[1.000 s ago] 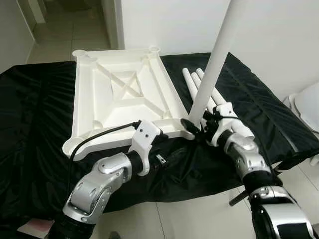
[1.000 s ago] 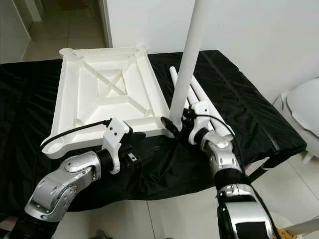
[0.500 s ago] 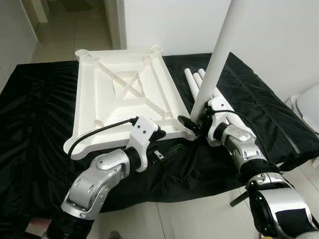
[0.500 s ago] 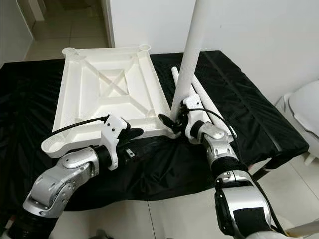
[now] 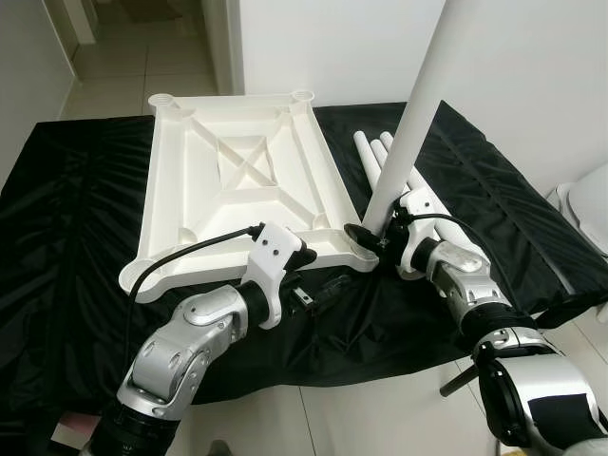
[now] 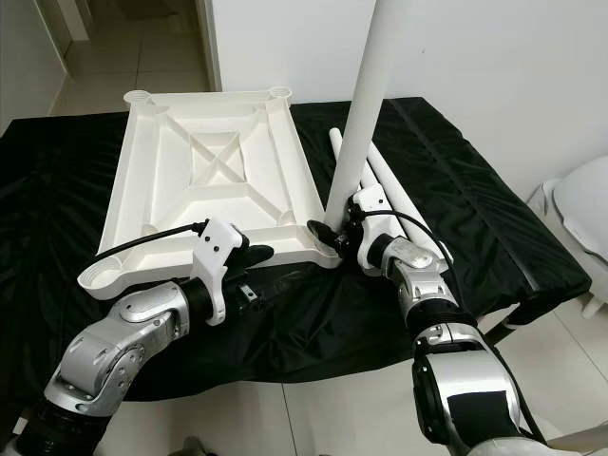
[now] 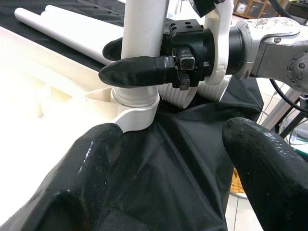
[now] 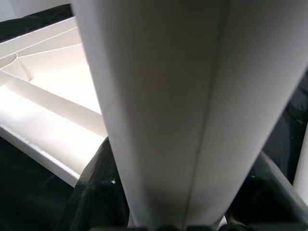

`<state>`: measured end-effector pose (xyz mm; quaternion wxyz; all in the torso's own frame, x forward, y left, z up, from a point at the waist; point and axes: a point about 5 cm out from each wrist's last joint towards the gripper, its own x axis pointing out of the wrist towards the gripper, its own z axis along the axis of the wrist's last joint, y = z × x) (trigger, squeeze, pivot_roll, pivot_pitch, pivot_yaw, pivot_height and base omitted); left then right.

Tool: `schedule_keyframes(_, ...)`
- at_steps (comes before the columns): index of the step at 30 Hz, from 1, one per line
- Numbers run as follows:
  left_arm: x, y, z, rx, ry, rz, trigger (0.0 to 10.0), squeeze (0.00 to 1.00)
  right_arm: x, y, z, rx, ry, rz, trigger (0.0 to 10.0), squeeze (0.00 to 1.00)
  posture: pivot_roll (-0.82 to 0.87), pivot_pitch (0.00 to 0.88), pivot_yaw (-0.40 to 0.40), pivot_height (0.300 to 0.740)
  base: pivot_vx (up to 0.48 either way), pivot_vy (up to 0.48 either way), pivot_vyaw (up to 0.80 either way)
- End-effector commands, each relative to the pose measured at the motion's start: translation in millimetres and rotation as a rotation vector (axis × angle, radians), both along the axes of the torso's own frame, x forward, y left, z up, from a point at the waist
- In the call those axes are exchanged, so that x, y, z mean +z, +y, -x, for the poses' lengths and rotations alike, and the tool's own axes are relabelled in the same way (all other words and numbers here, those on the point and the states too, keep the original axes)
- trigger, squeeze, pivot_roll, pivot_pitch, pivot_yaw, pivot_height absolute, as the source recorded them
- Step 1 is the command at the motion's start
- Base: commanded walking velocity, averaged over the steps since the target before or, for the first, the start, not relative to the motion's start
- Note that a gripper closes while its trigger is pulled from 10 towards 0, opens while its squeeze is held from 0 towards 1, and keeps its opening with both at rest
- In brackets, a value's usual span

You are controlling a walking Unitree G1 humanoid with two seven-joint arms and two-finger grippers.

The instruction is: Building children table

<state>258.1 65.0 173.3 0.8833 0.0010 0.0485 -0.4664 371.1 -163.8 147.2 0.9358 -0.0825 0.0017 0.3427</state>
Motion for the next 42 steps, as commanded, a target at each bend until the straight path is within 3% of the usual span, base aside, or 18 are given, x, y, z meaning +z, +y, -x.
schedule_keyframes(1, -3.4, -1.3, 1.3, -0.019, 0.011, -0.008, 10.0, 0.00, -10.6, -9.7, 2.4, -0.072, 0.044, -0.010, 10.0, 0.00, -0.03, 0.020, -0.013, 0.740, 0.000, 0.000, 0.00)
schedule_keyframes(4, -3.7, -1.0, 1.2, -0.021, 0.013, -0.008, 10.0, 0.00, -10.2, -11.1, 0.9, -0.131, 0.049, -0.064, 10.0, 0.00, -0.03, 0.019, -0.013, 0.740, 0.000, 0.000, 0.00)
schedule_keyframes(6, -4.3, -2.4, 2.0, -0.026, 0.013, -0.009, 10.0, 0.00, -8.4, -8.4, -2.0, -0.236, 0.021, -0.088, 10.0, 0.00, -0.04, 0.016, -0.014, 0.740, 0.000, 0.000, 0.00)
schedule_keyframes(20, -4.5, -4.6, 3.3, -0.042, 0.013, -0.008, 10.0, 0.00, -1.6, 2.2, -9.3, -0.468, -0.019, -0.199, 10.0, 0.00, -0.04, 0.006, -0.012, 0.740, 0.000, 0.000, 0.00)
schedule_keyframes(28, -5.5, -5.6, 6.2, -0.053, 0.018, -0.012, 10.0, 0.00, -4.6, 28.5, -7.1, -0.713, -0.050, -0.276, 10.0, 0.00, -0.03, 0.002, -0.012, 0.740, 0.000, 0.000, 0.00)
schedule_keyframes(33, -6.0, -5.9, 6.9, -0.055, 0.020, -0.013, 10.0, 0.00, -4.6, 39.0, -5.6, -0.758, -0.054, -0.294, 10.0, 0.00, -0.03, 0.001, -0.015, 0.740, 0.000, 0.000, 0.00)
schedule_keyframes(36, -6.1, -6.7, 7.0, -0.056, 0.021, -0.012, 10.0, 0.00, -3.6, 56.2, -4.7, -0.772, -0.032, -0.334, 10.0, 0.00, -0.03, 0.000, -0.016, 0.740, 0.000, 0.000, 0.00)
schedule_keyframes(39, -6.1, -6.9, 7.0, -0.056, 0.021, -0.012, 10.0, 0.00, -3.3, 58.1, -4.6, -0.771, -0.031, -0.336, 10.0, 0.00, -0.03, 0.000, -0.017, 0.740, 0.000, 0.000, 0.00)
schedule_keyframes(40, -6.3, -6.9, 7.3, -0.055, 0.022, -0.011, 10.0, 0.00, -2.5, 58.6, -4.5, -0.748, -0.031, -0.343, 10.0, 1.00, -0.03, 0.001, -0.019, 0.740, 0.000, 0.000, 0.00)
schedule_keyframes(42, -6.3, -6.9, 7.4, -0.055, 0.023, -0.010, 10.0, 0.00, -1.9, 58.1, -4.6, -0.728, -0.032, -0.349, 10.0, 1.00, -0.03, 0.003, -0.020, 0.740, 0.000, 0.000, 0.00)
